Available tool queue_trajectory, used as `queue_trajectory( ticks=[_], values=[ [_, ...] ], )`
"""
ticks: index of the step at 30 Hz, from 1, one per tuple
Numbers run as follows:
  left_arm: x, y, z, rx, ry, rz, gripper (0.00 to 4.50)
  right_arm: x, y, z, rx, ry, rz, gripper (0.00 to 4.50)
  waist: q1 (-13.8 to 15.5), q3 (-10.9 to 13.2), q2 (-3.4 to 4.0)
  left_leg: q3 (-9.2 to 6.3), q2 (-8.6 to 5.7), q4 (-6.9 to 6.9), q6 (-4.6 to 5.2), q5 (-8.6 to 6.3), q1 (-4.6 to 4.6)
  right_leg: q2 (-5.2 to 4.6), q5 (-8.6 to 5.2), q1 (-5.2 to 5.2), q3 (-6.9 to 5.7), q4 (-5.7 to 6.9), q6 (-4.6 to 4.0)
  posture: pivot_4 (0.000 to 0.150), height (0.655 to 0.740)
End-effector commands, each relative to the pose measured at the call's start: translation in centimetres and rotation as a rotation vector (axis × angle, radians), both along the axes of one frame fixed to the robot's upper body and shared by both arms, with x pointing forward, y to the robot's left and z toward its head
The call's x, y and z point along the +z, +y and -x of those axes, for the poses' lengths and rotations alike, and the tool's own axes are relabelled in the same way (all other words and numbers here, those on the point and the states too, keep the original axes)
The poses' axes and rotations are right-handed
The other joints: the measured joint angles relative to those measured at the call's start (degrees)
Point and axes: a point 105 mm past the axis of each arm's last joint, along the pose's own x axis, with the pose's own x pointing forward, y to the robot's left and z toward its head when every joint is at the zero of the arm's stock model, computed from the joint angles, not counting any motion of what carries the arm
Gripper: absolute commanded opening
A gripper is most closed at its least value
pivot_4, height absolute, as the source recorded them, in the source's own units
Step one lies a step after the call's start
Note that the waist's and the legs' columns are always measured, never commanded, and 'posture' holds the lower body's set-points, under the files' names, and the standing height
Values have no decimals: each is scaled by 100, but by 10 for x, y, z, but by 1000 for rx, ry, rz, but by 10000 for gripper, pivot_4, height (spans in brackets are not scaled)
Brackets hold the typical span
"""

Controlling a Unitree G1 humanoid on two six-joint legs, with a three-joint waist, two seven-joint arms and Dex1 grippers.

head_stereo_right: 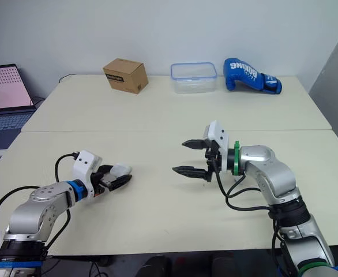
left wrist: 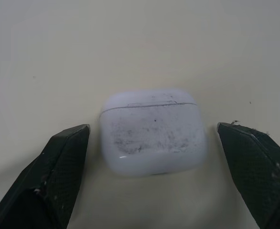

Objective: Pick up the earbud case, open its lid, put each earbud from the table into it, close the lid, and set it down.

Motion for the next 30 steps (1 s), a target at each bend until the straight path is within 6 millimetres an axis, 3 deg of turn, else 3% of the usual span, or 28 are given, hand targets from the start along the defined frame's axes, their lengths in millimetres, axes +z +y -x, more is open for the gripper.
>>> queue_trajectory(
  ticks=[1,4,10,15,17,21,26,30],
  values=[
    [-2,3,-1,3,0,-39,44908,14,-4,-1,-15,-69,-10,45000,0,0,0,0,0,0,0,0,0,0,0,0,0,0,0,1500,7400],
    [-4,3,0,7,20,-21,43139,18,-7,-5,-34,-78,-18,45000,0,0,0,0,0,0,0,0,1,0,0,0,0,0,0,1500,7400],
    [-4,0,6,-25,43,16,27676,21,-12,-8,-53,-78,-19,45000,-3,0,0,1,0,-1,0,0,0,0,0,0,1,-1,1,1500,7400],
    [22,-7,-6,-60,-89,-8,27598,25,-19,-20,-107,-93,3,45000,-2,1,-1,2,-3,0,0,0,0,-5,0,0,1,-2,1,1500,7400],
    [48,-24,-15,-217,-320,-227,27598,30,-19,-28,-167,13,-31,45000,2,2,-2,1,-3,0,0,0,-3,-5,0,-1,-1,-2,0,1500,7400],
    [103,-62,-27,-428,-848,-504,27598,42,0,-25,-122,221,-156,45000,37,1,-3,-1,-2,-1,-1,1,-14,-8,4,-10,-1,-6,-7,1500,7400],
    [121,-87,-30,-593,-1120,-606,27598,40,17,-35,-159,303,-201,45000,21,0,-2,17,-17,-10,2,-1,-13,-27,8,-12,6,-14,-7,1500,7400],
    [127,-99,-32,-665,-1210,-600,27598,40,28,-36,-153,315,-213,45000,6,0,-2,24,-21,4,4,-2,-59,-27,16,-56,9,-1,6,1500,7400]
  ],
)
